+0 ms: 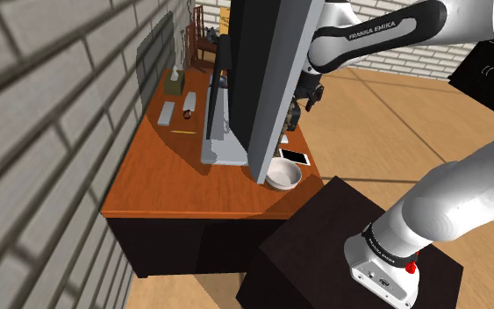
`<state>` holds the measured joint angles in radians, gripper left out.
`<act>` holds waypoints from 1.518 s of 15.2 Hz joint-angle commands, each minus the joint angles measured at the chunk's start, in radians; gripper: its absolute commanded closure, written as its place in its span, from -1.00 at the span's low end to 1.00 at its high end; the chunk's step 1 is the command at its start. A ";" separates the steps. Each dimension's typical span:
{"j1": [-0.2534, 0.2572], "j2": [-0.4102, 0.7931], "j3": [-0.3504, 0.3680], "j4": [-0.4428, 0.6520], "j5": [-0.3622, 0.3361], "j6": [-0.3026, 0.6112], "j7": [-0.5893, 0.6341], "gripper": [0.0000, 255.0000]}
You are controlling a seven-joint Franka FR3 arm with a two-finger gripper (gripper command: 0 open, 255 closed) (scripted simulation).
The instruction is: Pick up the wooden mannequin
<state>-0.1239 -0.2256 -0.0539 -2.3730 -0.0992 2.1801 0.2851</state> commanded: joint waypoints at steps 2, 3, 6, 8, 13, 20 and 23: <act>-0.020 0.112 -0.020 0.049 0.013 0.070 0.029 -1.00; -0.026 0.147 -0.027 0.066 0.019 0.092 0.038 -1.00; -0.034 0.203 -0.035 0.083 0.029 0.132 0.049 -1.00; -0.034 0.219 -0.036 0.072 0.029 0.160 0.050 -1.00; -0.035 0.258 -0.036 0.050 0.030 0.221 0.051 -1.00; -0.034 0.258 -0.036 0.046 0.030 0.225 0.052 1.00; -0.034 0.258 -0.036 0.045 0.030 0.225 0.053 1.00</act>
<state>-0.1581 0.0317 -0.0895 -2.3271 -0.0695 2.4057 0.3377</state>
